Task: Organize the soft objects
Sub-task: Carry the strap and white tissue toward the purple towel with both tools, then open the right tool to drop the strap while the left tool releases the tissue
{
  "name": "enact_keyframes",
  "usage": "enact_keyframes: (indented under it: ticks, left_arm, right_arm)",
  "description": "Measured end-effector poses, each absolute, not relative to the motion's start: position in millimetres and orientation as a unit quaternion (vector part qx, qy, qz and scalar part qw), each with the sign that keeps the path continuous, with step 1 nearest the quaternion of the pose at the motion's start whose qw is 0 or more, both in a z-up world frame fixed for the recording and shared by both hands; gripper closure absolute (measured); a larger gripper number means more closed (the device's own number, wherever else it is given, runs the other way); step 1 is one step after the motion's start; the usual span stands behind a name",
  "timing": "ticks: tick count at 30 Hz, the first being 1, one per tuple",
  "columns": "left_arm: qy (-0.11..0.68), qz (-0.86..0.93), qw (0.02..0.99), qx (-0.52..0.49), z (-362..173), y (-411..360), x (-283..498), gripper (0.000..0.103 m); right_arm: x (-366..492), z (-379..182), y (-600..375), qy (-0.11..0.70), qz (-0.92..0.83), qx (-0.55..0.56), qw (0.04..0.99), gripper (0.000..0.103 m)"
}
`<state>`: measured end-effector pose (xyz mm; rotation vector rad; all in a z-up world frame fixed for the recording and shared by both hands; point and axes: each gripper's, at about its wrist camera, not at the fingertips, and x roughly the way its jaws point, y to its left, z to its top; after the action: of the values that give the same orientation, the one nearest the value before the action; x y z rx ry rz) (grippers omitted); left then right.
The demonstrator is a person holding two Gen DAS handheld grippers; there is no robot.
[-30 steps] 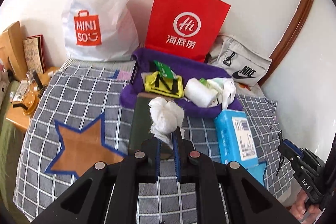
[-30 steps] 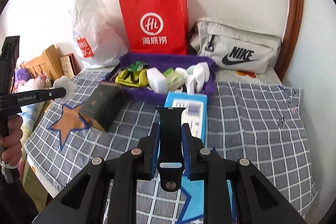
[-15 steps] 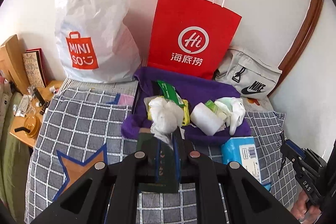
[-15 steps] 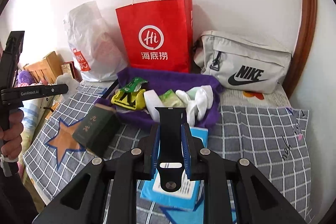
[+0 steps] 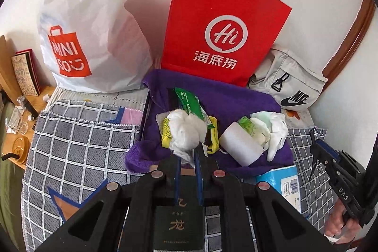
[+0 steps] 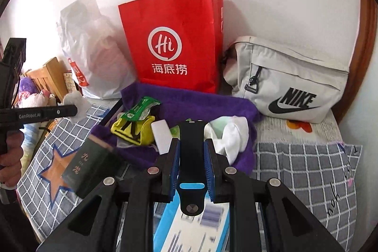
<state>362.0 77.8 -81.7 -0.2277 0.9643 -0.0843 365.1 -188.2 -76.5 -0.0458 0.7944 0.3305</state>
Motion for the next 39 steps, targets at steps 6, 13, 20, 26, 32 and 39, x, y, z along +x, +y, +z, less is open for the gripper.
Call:
enact_keyframes:
  ticks: [6,13,20,26,32,39]
  left_arm:
    - [0.488,-0.058,0.864,-0.11,-104,66,386,0.092]
    - [0.515,-0.069,0.848,-0.106,-128,55,413,0.092]
    - [0.532,-0.097,0.835,-0.104,-146,44,430,0.092]
    - [0.547,-0.095,0.824,-0.113,-160,47,438,0.092]
    - [0.554,-0.095,0.817,-0.131,-169,55,444,0.092]
    - [0.564,-0.091,0.808,-0.144,-173,64,444,0.075]
  right_arm:
    - [399,-84,-188,0.383,0.161,-0.018,0.909,0.083]
    - [434,-92,-186,0.383,0.162,-0.019,0.909,0.083]
    - [459,-114,-187,0.401,0.163,-0.014,0.901,0.083]
    - [476,-137,-184,0.429,0.181,-0.013,0.885,0.083]
    - [480,-152,-181,0.446,0.183,-0.018,0.876,0.082]
    - [482,-159,-182,0.457,0.186,-0.017,0.87,0.082]
